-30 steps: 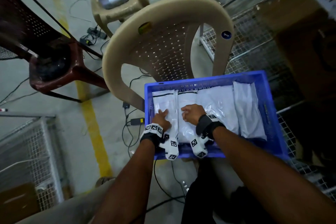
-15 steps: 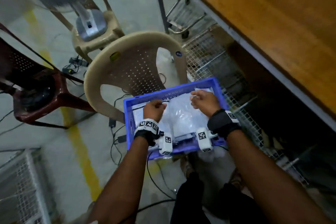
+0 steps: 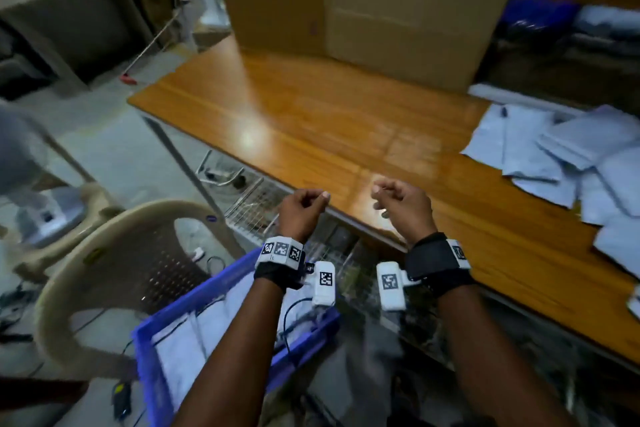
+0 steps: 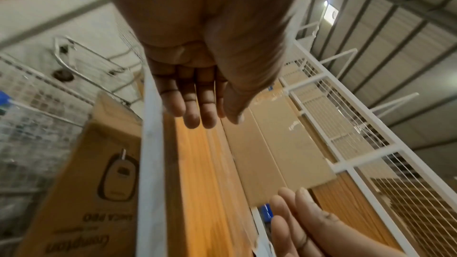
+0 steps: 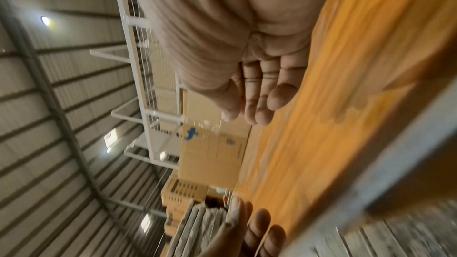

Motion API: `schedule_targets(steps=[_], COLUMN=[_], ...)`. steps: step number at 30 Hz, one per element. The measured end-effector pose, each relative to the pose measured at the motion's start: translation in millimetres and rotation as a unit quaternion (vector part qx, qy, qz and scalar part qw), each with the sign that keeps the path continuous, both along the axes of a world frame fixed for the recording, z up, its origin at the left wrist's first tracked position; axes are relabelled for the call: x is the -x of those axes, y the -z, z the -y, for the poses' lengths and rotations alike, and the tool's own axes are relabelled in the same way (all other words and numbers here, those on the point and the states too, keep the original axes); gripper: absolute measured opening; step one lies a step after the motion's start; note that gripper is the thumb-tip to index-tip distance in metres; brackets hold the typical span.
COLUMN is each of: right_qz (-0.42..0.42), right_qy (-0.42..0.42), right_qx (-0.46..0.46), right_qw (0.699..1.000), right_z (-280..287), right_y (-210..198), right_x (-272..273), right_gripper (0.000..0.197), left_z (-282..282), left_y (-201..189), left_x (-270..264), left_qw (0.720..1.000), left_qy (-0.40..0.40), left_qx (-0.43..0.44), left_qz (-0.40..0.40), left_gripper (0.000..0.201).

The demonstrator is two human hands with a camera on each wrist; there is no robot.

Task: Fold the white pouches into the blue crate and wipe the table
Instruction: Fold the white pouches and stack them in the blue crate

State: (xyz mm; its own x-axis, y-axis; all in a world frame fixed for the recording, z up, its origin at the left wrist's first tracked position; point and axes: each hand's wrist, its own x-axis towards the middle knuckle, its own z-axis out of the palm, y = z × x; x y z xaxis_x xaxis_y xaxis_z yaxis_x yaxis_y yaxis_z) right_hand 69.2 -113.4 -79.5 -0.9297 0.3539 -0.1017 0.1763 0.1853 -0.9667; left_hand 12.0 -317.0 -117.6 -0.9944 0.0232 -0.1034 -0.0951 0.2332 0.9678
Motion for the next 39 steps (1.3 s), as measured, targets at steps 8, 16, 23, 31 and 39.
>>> schedule_targets(steps=[8,16,23,31,39], right_qz=[0.016,0.063,0.061,0.201,0.195], right_qy=[0.191,0.230,0.138,0.051,0.012], right_qx=[-0.069,-0.147,-0.374,-0.446,-0.489], right_qw=[0.979,0.960,0.915,0.871,0.850], right_z=[-147,-222,-258,-275,-250], right_y=[0,6,5,13,-2], right_x=[-51,-58,6,32,37], right_gripper=[0.011,0.023,0.054,0.081,0.024], left_z=[-130,-155,-154,-152,-153], left_y=[-4,15,5,2,4], left_x=[1,15,18,11,12], left_qw=[0.987,0.993,0.978,0.977,0.968], left_qy=[0.125,0.031,-0.033,-0.039,-0.046], left_qx=[-0.032,0.030,-0.099,-0.137,-0.187], left_qz=[0.096,0.110,0.179,0.158,0.161], left_gripper=[0.015,0.022,0.019,0.027,0.039])
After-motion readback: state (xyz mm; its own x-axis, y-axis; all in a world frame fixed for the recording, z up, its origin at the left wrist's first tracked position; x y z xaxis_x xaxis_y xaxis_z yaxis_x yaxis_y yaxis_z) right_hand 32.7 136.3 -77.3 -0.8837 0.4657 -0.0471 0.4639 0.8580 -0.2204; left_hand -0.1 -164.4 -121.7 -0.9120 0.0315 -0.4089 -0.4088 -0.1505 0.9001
